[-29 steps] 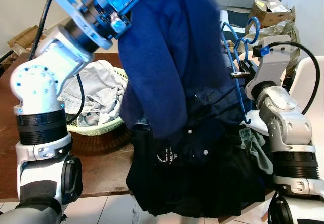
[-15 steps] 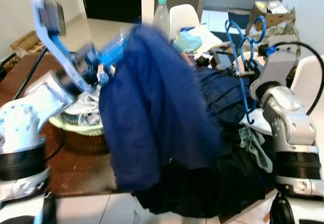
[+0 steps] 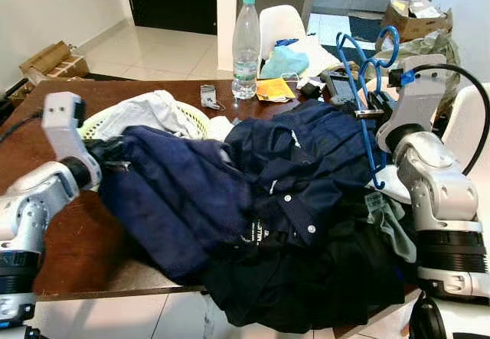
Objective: Hang hanger
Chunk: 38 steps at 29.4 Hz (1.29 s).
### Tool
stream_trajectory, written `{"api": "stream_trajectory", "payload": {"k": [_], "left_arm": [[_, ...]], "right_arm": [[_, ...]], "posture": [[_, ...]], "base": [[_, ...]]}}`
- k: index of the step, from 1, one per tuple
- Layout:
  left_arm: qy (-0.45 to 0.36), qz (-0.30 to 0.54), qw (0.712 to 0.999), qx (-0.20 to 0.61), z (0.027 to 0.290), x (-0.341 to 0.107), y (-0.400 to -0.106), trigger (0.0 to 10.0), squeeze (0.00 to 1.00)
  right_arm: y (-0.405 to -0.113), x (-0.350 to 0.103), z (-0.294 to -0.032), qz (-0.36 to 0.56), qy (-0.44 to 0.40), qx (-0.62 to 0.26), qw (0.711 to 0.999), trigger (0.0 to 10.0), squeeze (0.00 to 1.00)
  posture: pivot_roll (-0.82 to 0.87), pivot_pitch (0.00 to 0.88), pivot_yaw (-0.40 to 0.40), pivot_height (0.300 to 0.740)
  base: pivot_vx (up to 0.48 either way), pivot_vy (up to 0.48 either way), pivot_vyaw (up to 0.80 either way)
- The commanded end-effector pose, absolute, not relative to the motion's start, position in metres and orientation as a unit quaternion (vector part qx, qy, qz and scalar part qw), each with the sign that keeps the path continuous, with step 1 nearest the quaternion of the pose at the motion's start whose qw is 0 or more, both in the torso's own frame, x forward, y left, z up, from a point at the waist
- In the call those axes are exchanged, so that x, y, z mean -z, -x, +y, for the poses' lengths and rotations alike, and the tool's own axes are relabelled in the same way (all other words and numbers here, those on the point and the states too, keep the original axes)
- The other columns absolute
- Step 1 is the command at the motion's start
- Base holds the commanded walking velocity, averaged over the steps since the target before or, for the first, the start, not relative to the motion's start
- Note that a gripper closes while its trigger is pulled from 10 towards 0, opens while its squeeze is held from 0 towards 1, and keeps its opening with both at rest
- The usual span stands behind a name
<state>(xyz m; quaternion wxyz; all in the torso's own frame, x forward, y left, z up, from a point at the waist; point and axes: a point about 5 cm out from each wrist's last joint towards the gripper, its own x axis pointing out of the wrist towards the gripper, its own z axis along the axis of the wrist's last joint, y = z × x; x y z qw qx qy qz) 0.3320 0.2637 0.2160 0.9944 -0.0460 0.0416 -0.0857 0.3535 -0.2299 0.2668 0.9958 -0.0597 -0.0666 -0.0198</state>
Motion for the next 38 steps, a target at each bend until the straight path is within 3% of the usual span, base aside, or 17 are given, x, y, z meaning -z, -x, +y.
{"api": "stream_trajectory", "payload": {"k": [1, 9, 11, 14, 16, 17, 19, 21, 22, 27, 32, 38], "left_arm": [[-0.02, 0.055, 0.998, 0.024, 0.28, -0.216, -0.332, 10.0, 0.0], [-0.046, 0.07, 0.996, 0.037, 0.284, -0.215, -0.329, 10.0, 0.0], [0.014, 0.019, 0.987, 0.158, 0.265, -0.237, -0.32, 10.0, 0.0], [0.031, -0.004, 0.977, 0.209, 0.257, -0.246, -0.314, 10.0, 0.0], [0.06, -0.051, 0.934, 0.348, 0.237, -0.267, -0.29, 10.0, 0.0], [0.06, -0.051, 0.934, 0.348, 0.237, -0.267, -0.29, 10.0, 0.0], [0.046, -0.03, 0.874, 0.483, 0.22, -0.268, -0.256, 10.0, 0.0], [0.046, -0.03, 0.874, 0.483, 0.22, -0.268, -0.256, 10.0, 0.0], [0.037, -0.012, 0.853, 0.52, 0.216, -0.264, -0.245, 10.0, 0.0], [0.025, 0.062, 0.835, 0.546, 0.215, -0.24, -0.229, 10.0, 0.0], [0.01, 0.143, 0.838, 0.526, 0.227, -0.215, -0.218, 10.0, 0.0], [-0.06, 0.243, 0.857, 0.451, 0.265, -0.2, -0.207, 10.0, 0.0]], "right_arm": [[-0.354, -0.264, -0.228, -0.062, 0.062, 0.017, 0.996, 10.0, 0.0], [-0.353, -0.264, -0.229, -0.06, 0.064, 0.016, 0.996, 10.0, 0.0], [-0.353, -0.263, -0.23, -0.059, 0.065, 0.016, 0.996, 10.0, 0.0], [-0.353, -0.263, -0.23, -0.059, 0.065, 0.015, 0.996, 10.0, 0.0], [-0.353, -0.263, -0.23, -0.058, 0.065, 0.014, 0.996, 10.0, 0.0], [-0.353, -0.263, -0.23, -0.058, 0.065, 0.014, 0.996, 10.0, 0.0], [-0.353, -0.263, -0.23, -0.058, 0.066, 0.013, 0.996, 10.0, 0.0], [-0.353, -0.263, -0.23, -0.058, 0.066, 0.013, 0.996, 10.0, 0.0], [-0.353, -0.263, -0.23, -0.058, 0.066, 0.012, 0.996, 10.0, 0.0], [-0.354, -0.263, -0.23, -0.058, 0.067, 0.011, 0.996, 10.0, 0.0], [-0.354, -0.264, -0.229, -0.058, 0.069, 0.007, 0.996, 10.0, 0.0], [-0.356, -0.263, -0.228, -0.056, 0.071, 0.002, 0.996, 10.0, 0.0]], "posture": [[0.13, 0.103, -0.007, 0.74], [0.13, 0.11, -0.008, 0.74], [0.13, 0.112, -0.008, 0.74], [0.13, 0.112, -0.008, 0.74], [0.13, 0.113, -0.008, 0.74], [0.13, 0.113, -0.008, 0.74], [0.14, 0.113, -0.01, 0.74], [0.14, 0.113, -0.01, 0.74], [0.13, 0.111, -0.01, 0.74], [0.14, 0.107, -0.016, 0.74], [0.14, 0.106, -0.019, 0.74], [0.14, 0.106, -0.032, 0.74]], "base": [[0.0, 0.0, 0.0], [0.0, 0.0, 0.0], [0.0, 0.0, 0.0], [0.0, 0.0, 0.0], [0.0, 0.0, 0.0], [0.0, 0.0, 0.0], [0.0, 0.0, 0.0], [0.0, 0.0, 0.0], [0.0, 0.0, 0.0], [0.0, 0.0, 0.0], [0.0, 0.0, 0.0], [0.0, 0.0, 0.0]]}}
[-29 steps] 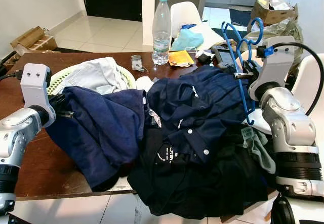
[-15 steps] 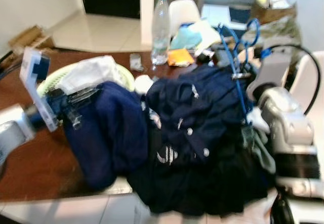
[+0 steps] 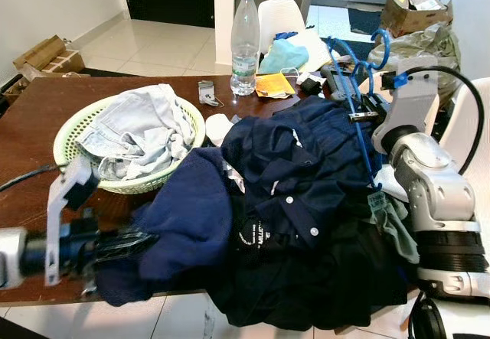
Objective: Hang hanger
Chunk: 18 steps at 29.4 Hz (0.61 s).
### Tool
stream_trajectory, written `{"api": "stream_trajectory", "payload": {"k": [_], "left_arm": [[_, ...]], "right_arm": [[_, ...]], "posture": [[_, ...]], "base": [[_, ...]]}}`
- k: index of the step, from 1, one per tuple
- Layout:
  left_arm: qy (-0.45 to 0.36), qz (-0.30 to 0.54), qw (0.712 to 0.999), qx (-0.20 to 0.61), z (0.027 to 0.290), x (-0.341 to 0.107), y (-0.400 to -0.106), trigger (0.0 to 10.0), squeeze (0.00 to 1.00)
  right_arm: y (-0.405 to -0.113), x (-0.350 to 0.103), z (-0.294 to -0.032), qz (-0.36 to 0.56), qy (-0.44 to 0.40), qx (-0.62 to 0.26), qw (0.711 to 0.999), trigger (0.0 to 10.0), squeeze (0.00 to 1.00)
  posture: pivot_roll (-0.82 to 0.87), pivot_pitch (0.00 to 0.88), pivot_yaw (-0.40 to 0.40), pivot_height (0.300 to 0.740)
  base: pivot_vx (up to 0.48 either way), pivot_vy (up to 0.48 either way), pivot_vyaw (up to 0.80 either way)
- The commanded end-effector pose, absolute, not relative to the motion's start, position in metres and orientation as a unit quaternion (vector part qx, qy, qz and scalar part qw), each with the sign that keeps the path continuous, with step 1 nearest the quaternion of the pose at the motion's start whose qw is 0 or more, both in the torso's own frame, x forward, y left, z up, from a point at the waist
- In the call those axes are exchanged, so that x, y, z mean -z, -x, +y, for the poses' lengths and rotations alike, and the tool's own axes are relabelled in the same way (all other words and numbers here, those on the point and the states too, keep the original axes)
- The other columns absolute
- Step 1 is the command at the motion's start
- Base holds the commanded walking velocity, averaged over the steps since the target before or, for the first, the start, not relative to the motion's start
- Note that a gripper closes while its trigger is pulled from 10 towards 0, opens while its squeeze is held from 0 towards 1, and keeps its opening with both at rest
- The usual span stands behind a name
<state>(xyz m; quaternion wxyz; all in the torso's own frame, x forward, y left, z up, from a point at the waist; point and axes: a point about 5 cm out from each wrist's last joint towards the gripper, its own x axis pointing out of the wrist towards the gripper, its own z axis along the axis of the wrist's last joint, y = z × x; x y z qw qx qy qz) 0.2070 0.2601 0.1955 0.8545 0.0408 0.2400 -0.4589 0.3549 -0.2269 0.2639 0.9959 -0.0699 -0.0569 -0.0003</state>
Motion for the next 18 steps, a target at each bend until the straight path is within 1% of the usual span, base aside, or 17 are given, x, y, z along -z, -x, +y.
{"api": "stream_trajectory", "payload": {"k": [1, 2, 3, 4, 7, 8, 9, 10, 11, 13, 14, 16, 17, 18], "left_arm": [[-0.072, 0.26, 0.859, 0.435, 0.273, -0.201, -0.204, 10.0, 0.0], [-0.072, 0.26, 0.859, 0.435, 0.273, -0.201, -0.204, 10.0, 0.0], [-0.108, 0.298, 0.867, 0.384, 0.292, -0.201, -0.203, 10.0, 0.0], [-0.134, 0.322, 0.87, 0.35, 0.304, -0.202, -0.203, 10.0, 0.0], [-0.134, 0.322, 0.87, 0.35, 0.304, -0.202, -0.203, 10.0, 0.0], [-0.163, 0.351, 0.865, 0.318, 0.316, -0.202, -0.201, 10.0, 0.0], [-0.192, 0.393, 0.849, 0.297, 0.325, -0.2, -0.195, 10.0, 0.0], [-0.207, 0.418, 0.835, 0.29, 0.329, -0.198, -0.191, 10.0, 0.0], [-0.221, 0.435, 0.829, 0.275, 0.334, -0.197, -0.189, 10.0, 0.0], [-0.227, 0.442, 0.826, 0.266, 0.336, -0.197, -0.189, 10.0, 0.0], [-0.247, 0.452, 0.82, 0.248, 0.342, -0.195, -0.189, 10.0, 0.0], [-0.247, 0.452, 0.82, 0.248, 0.342, -0.195, -0.189, 10.0, 0.0], [-0.269, 0.456, 0.817, 0.227, 0.348, -0.193, -0.19, 10.0, 0.0], [-0.269, 0.456, 0.817, 0.227, 0.348, -0.193, -0.19, 10.0, 0.0]], "right_arm": [[-0.356, -0.263, -0.229, -0.055, 0.071, 0.002, 0.996, 10.0, 0.0], [-0.356, -0.263, -0.229, -0.055, 0.071, 0.002, 0.996, 10.0, 0.0], [-0.356, -0.263, -0.228, -0.054, 0.072, 0.0, 0.996, 10.0, 0.0], [-0.357, -0.263, -0.228, -0.054, 0.072, -0.001, 0.996, 10.0, 0.0], [-0.357, -0.263, -0.228, -0.054, 0.072, -0.001, 0.996, 10.0, 0.0], [-0.357, -0.263, -0.228, -0.053, 0.072, -0.002, 0.996, 10.0, 0.0], [-0.357, -0.263, -0.228, -0.053, 0.073, -0.002, 0.996, 10.0, 0.0], [-0.357, -0.263, -0.229, -0.053, 0.073, -0.002, 0.996, 10.0, 0.0], [-0.357, -0.263, -0.229, -0.052, 0.074, -0.002, 0.996, 10.0, 0.0], [-0.357, -0.263, -0.229, -0.052, 0.074, -0.003, 0.996, 10.0, 0.0], [-0.357, -0.263, -0.23, -0.052, 0.074, -0.002, 0.996, 10.0, 0.0], [-0.357, -0.263, -0.23, -0.052, 0.074, -0.002, 0.996, 10.0, 0.0], [-0.357, -0.263, -0.23, -0.051, 0.074, -0.003, 0.996, 10.0, 0.0], [-0.357, -0.263, -0.23, -0.051, 0.074, -0.003, 0.996, 10.0, 0.0]], "posture": [[0.14, 0.106, -0.032, 0.74], [0.14, 0.106, -0.032, 0.74], [0.14, 0.107, -0.036, 0.74], [0.14, 0.107, -0.036, 0.74], [0.14, 0.107, -0.036, 0.74], [0.15, 0.109, -0.039, 0.74], [0.14, 0.112, -0.041, 0.74], [0.14, 0.112, -0.041, 0.74], [0.14, 0.115, -0.042, 0.74], [0.14, 0.115, -0.042, 0.74], [0.14, 0.117, -0.044, 0.74], [0.14, 0.117, -0.044, 0.74], [0.14, 0.118, -0.043, 0.74], [0.14, 0.118, -0.043, 0.74]], "base": [[0.0, 0.0, 0.0], [0.0, 0.0, 0.0], [0.0, 0.0, 0.0], [0.0, 0.0, 0.0], [0.0, 0.0, 0.0], [0.0, 0.0, 0.0], [0.0, 0.0, 0.0], [0.0, 0.0, 0.0], [0.0, 0.0, 0.0], [0.0, 0.0, 0.0], [0.0, 0.0, 0.0], [0.0, 0.0, 0.0], [0.0, 0.0, 0.0], [0.0, 0.0, 0.0]]}}
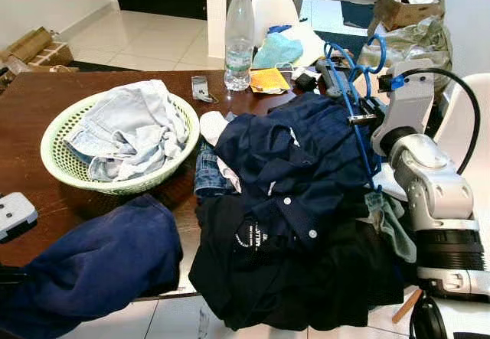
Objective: Hang hanger
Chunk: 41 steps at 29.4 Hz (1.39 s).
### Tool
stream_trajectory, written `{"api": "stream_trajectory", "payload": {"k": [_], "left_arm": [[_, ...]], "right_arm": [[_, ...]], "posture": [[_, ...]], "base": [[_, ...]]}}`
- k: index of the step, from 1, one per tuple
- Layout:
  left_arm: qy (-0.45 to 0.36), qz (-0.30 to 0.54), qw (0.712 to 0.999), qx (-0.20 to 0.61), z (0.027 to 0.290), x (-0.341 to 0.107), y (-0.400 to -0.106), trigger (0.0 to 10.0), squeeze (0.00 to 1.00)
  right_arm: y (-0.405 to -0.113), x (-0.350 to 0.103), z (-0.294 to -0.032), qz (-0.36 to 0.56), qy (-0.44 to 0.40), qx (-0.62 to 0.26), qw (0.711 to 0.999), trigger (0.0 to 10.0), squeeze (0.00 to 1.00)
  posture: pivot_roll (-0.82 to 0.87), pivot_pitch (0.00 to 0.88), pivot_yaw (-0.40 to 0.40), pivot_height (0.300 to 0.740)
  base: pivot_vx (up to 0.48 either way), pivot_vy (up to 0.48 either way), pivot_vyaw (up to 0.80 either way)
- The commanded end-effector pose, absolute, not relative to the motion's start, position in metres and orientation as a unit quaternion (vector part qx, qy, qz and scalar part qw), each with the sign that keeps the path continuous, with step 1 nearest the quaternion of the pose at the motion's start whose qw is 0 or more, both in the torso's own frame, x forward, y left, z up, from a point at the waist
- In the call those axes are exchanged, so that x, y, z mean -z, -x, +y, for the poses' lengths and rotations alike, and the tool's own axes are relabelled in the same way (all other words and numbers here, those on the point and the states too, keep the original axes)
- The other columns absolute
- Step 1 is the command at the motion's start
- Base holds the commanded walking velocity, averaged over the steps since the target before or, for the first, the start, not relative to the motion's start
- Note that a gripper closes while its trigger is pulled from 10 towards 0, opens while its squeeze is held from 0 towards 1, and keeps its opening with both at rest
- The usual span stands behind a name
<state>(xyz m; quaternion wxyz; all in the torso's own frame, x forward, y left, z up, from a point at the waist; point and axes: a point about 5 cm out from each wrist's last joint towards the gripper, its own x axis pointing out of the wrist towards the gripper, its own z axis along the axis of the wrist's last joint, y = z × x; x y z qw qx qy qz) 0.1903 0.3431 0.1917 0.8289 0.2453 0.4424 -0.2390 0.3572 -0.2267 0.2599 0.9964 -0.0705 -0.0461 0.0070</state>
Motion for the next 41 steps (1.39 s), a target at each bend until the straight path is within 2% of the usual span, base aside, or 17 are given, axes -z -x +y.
{"api": "stream_trajectory", "payload": {"k": [1, 8, 11, 13, 18, 20, 24, 25, 27, 28, 30, 31, 33, 34, 37, 39, 41], "left_arm": [[-0.298, 0.452, 0.817, 0.198, 0.355, -0.192, -0.195, 10.0, 0.0], [-0.388, 0.356, 0.849, 0.033, 0.376, -0.197, -0.234, 10.0, 0.0], [-0.403, 0.326, 0.855, -0.001, 0.378, -0.2, -0.242, 10.0, 0.0], [-0.421, 0.254, 0.871, -0.031, 0.37, -0.206, -0.26, 10.0, 0.0], [-0.395, 0.209, 0.895, -0.012, 0.35, -0.204, -0.273, 10.0, 0.0], [-0.329, 0.185, 0.925, 0.044, 0.323, -0.193, -0.284, 10.0, 0.0], [-0.264, 0.163, 0.944, 0.115, 0.294, -0.185, -0.293, 10.0, 0.0], [-0.238, 0.159, 0.948, 0.14, 0.285, -0.184, -0.293, 10.0, 0.27], [-0.238, 0.159, 0.948, 0.14, 0.285, -0.184, -0.293, 10.0, 0.27], [-0.22, 0.156, 0.948, 0.167, 0.275, -0.182, -0.293, 10.0, 0.65], [-0.22, 0.156, 0.948, 0.167, 0.275, -0.182, -0.293, 10.0, 0.65], [-0.205, 0.153, 0.944, 0.207, 0.264, -0.182, -0.29, 10.0, 1.0], [-0.172, 0.143, 0.932, 0.284, 0.247, -0.188, -0.282, 10.0, 1.0], [-0.172, 0.143, 0.932, 0.284, 0.247, -0.188, -0.282, 10.0, 1.0], [-0.154, 0.14, 0.901, 0.38, 0.236, -0.205, -0.264, 10.0, 1.0], [-0.154, 0.14, 0.901, 0.38, 0.236, -0.205, -0.264, 10.0, 1.0], [-0.136, 0.138, 0.873, 0.448, 0.23, -0.22, -0.246, 10.0, 1.0]], "right_arm": [[-0.358, -0.262, -0.23, -0.051, 0.074, -0.003, 0.996, 10.0, 0.0], [-0.358, -0.261, -0.229, -0.049, 0.074, -0.004, 0.996, 10.0, 0.0], [-0.357, -0.261, -0.229, -0.049, 0.074, -0.004, 0.996, 10.0, 0.0], [-0.357, -0.26, -0.229, -0.048, 0.073, -0.003, 0.996, 10.0, 0.0], [-0.357, -0.261, -0.229, -0.048, 0.073, -0.004, 0.996, 10.0, 0.0], [-0.357, -0.261, -0.228, -0.048, 0.073, -0.004, 0.996, 10.0, 0.0], [-0.357, -0.26, -0.228, -0.047, 0.074, -0.005, 0.996, 10.0, 0.0], [-0.356, -0.26, -0.228, -0.046, 0.074, -0.005, 0.996, 10.0, 0.0], [-0.356, -0.26, -0.228, -0.046, 0.074, -0.005, 0.996, 10.0, 0.0], [-0.356, -0.26, -0.228, -0.046, 0.074, -0.006, 0.996, 10.0, 0.0], [-0.356, -0.26, -0.228, -0.046, 0.074, -0.006, 0.996, 10.0, 0.0], [-0.356, -0.259, -0.228, -0.045, 0.074, -0.006, 0.996, 10.0, 0.0], [-0.356, -0.259, -0.229, -0.045, 0.075, -0.006, 0.996, 10.0, 0.0], [-0.356, -0.259, -0.229, -0.045, 0.075, -0.006, 0.996, 10.0, 0.0], [-0.356, -0.259, -0.229, -0.044, 0.074, -0.006, 0.996, 10.0, 0.0], [-0.356, -0.259, -0.229, -0.044, 0.074, -0.006, 0.996, 10.0, 0.0], [-0.356, -0.259, -0.229, -0.044, 0.074, -0.007, 0.996, 10.0, 0.0]], "posture": [[0.14, 0.118, -0.044, 0.74], [0.14, 0.122, -0.04, 0.74], [0.14, 0.122, -0.04, 0.74], [0.14, 0.124, -0.04, 0.74], [0.14, 0.125, -0.041, 0.74], [0.14, 0.125, -0.04, 0.74], [0.13, 0.127, -0.039, 0.74], [0.13, 0.127, -0.038, 0.74], [0.13, 0.127, -0.038, 0.74], [0.13, 0.127, -0.038, 0.74], [0.13, 0.127, -0.038, 0.74], [0.13, 0.128, -0.036, 0.74], [0.13, 0.128, -0.036, 0.74], [0.13, 0.128, -0.036, 0.74], [0.14, 0.129, -0.036, 0.74], [0.14, 0.129, -0.036, 0.74], [0.14, 0.128, -0.034, 0.74]], "base": [[0.0, 0.0, 0.0], [0.0, 0.0, 0.0], [0.0, 0.0, 0.0], [0.0, 0.0, 0.0], [0.0, 0.0, 0.0], [0.0, 0.0, 0.0], [0.0, 0.0, 0.0], [0.0, 0.0, 0.0], [0.0, 0.0, 0.0], [0.0, 0.0, 0.0], [0.0, 0.0, 0.0], [0.0, 0.0, 0.0], [0.0, 0.0, 0.0], [0.0, 0.0, 0.0], [0.0, 0.0, 0.0], [0.0, 0.0, 0.0], [0.0, 0.0, 0.0]]}}
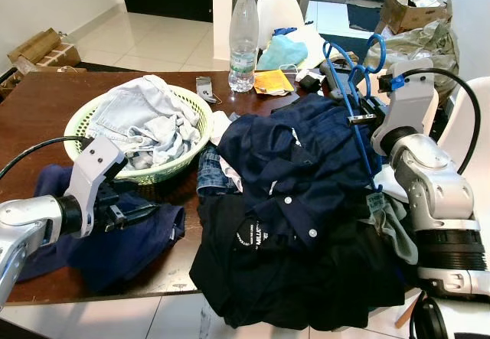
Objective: Hang hanger
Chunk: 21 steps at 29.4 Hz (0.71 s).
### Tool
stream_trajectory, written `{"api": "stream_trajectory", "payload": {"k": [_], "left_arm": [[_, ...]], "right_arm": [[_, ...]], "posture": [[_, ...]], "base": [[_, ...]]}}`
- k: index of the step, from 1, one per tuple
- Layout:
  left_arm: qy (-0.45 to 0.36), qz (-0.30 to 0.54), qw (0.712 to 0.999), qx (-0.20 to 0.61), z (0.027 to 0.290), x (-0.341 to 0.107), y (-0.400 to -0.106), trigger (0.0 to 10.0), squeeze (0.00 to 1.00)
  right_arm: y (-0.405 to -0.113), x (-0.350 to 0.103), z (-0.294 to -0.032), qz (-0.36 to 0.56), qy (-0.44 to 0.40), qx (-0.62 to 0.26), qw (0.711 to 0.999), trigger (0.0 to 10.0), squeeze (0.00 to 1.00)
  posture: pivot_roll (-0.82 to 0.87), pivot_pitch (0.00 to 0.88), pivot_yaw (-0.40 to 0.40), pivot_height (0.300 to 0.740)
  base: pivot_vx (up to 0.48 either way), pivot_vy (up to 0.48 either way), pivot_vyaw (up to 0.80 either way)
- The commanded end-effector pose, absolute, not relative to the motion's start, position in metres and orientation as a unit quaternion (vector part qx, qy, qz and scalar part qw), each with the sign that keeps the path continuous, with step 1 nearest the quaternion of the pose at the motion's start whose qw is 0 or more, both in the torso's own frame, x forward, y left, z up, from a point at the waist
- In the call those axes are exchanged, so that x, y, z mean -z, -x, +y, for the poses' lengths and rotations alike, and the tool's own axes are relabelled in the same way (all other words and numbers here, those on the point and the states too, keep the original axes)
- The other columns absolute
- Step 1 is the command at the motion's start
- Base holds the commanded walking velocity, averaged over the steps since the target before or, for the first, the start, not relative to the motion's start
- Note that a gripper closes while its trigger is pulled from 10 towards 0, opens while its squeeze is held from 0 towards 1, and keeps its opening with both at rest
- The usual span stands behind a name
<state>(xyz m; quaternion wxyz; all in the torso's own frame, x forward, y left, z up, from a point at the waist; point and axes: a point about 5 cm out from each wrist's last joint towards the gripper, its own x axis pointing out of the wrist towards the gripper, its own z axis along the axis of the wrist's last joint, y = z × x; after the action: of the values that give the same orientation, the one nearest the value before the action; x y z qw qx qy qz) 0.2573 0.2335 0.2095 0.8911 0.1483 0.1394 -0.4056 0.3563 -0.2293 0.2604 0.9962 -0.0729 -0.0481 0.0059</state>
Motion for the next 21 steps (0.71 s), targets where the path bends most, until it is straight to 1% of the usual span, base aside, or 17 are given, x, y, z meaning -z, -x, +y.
{"api": "stream_trajectory", "payload": {"k": [1, 2, 3, 5, 6, 8, 9, 11, 12, 13, 14, 15, 16, 17, 18, 19, 21], "left_arm": [[-0.136, 0.138, 0.873, 0.448, 0.23, -0.22, -0.246, 10.0, 1.0], [-0.132, 0.146, 0.849, 0.491, 0.228, -0.229, -0.232, 10.0, 1.0], [-0.131, 0.152, 0.833, 0.516, 0.228, -0.236, -0.223, 10.0, 1.0], [-0.131, 0.152, 0.833, 0.516, 0.228, -0.236, -0.223, 10.0, 1.0], [-0.133, 0.15, 0.823, 0.531, 0.228, -0.245, -0.218, 10.0, 1.0], [-0.133, 0.15, 0.823, 0.531, 0.228, -0.245, -0.218, 10.0, 1.0], [-0.138, 0.15, 0.813, 0.545, 0.226, -0.25, -0.213, 10.0, 1.0], [-0.138, 0.15, 0.813, 0.545, 0.226, -0.25, -0.213, 10.0, 1.0], [-0.158, 0.178, 0.797, 0.555, 0.222, -0.245, -0.208, 10.0, 1.0], [-0.158, 0.178, 0.797, 0.555, 0.222, -0.245, -0.208, 10.0, 1.0], [-0.186, 0.22, 0.781, 0.554, 0.221, -0.234, -0.204, 10.0, 1.0], [-0.229, 0.246, 0.779, 0.53, 0.222, -0.219, -0.208, 10.0, 0.43], [-0.281, 0.251, 0.787, 0.488, 0.227, -0.207, -0.217, 10.0, 0.0], [-0.281, 0.251, 0.787, 0.488, 0.227, -0.207, -0.217, 10.0, 0.0], [-0.321, 0.244, 0.797, 0.45, 0.231, -0.202, -0.228, 10.0, 0.0], [-0.342, 0.227, 0.81, 0.419, 0.233, -0.202, -0.238, 10.0, 0.0], [-0.349, 0.217, 0.816, 0.406, 0.233, -0.204, -0.243, 10.0, 0.0]], "right_arm": [[-0.356, -0.259, -0.229, -0.044, 0.074, -0.007, 0.996, 10.0, 0.0], [-0.356, -0.259, -0.229, -0.044, 0.074, -0.007, 0.996, 10.0, 0.0], [-0.357, -0.259, -0.229, -0.044, 0.074, -0.007, 0.996, 10.0, 0.0], [-0.357, -0.259, -0.229, -0.044, 0.074, -0.007, 0.996, 10.0, 0.0], [-0.357, -0.259, -0.229, -0.044, 0.073, -0.007, 0.996, 10.0, 0.0], [-0.357, -0.259, -0.229, -0.044, 0.073, -0.007, 0.996, 10.0, 0.0], [-0.357, -0.259, -0.229, -0.043, 0.074, -0.007, 0.996, 10.0, 0.0], [-0.357, -0.259, -0.229, -0.043, 0.074, -0.007, 0.996, 10.0, 0.0], [-0.357, -0.259, -0.229, -0.043, 0.074, -0.007, 0.996, 10.0, 0.0], [-0.357, -0.259, -0.229, -0.043, 0.074, -0.007, 0.996, 10.0, 0.0], [-0.357, -0.259, -0.229, -0.043, 0.075, -0.008, 0.996, 10.0, 0.0], [-0.358, -0.259, -0.228, -0.042, 0.075, -0.009, 0.996, 10.0, 0.0], [-0.358, -0.258, -0.227, -0.041, 0.075, -0.011, 0.996, 10.0, 0.0], [-0.358, -0.258, -0.227, -0.041, 0.075, -0.011, 0.996, 10.0, 0.0], [-0.358, -0.257, -0.226, -0.04, 0.074, -0.013, 0.996, 10.0, 0.0], [-0.358, -0.256, -0.226, -0.038, 0.074, -0.014, 0.996, 10.0, 0.0], [-0.358, -0.255, -0.225, -0.037, 0.074, -0.015, 0.996, 10.0, 0.0]], "posture": [[0.14, 0.128, -0.034, 0.74], [0.14, 0.128, -0.034, 0.74], [0.14, 0.128, -0.034, 0.74], [0.14, 0.128, -0.034, 0.74], [0.14, 0.127, -0.035, 0.74], [0.14, 0.127, -0.035, 0.74], [0.14, 0.126, -0.035, 0.74], [0.14, 0.126, -0.035, 0.74], [0.14, 0.123, -0.035, 0.74], [0.14, 0.123, -0.035, 0.74], [0.14, 0.12, -0.034, 0.74], [0.14, 0.119, -0.037, 0.74], [0.14, 0.118, -0.037, 0.74], [0.14, 0.118, -0.037, 0.74], [0.14, 0.117, -0.039, 0.74], [0.14, 0.117, -0.039, 0.74], [0.14, 0.117, -0.039, 0.74]], "base": [[0.0, 0.0, 0.0], [0.0, 0.0, 0.0], [0.0, 0.0, 0.0], [0.0, 0.0, 0.0], [0.0, 0.0, 0.0], [0.0, 0.0, 0.0], [0.0, 0.0, 0.0], [0.0, 0.0, 0.0], [0.0, 0.0, 0.0], [0.0, 0.0, 0.0], [0.0, 0.0, 0.0], [0.0, 0.0, 0.0], [0.0, 0.0, 0.0], [0.0, 0.0, 0.0], [0.0, 0.0, 0.0], [0.0, 0.0, 0.0], [0.0, 0.0, 0.0]]}}
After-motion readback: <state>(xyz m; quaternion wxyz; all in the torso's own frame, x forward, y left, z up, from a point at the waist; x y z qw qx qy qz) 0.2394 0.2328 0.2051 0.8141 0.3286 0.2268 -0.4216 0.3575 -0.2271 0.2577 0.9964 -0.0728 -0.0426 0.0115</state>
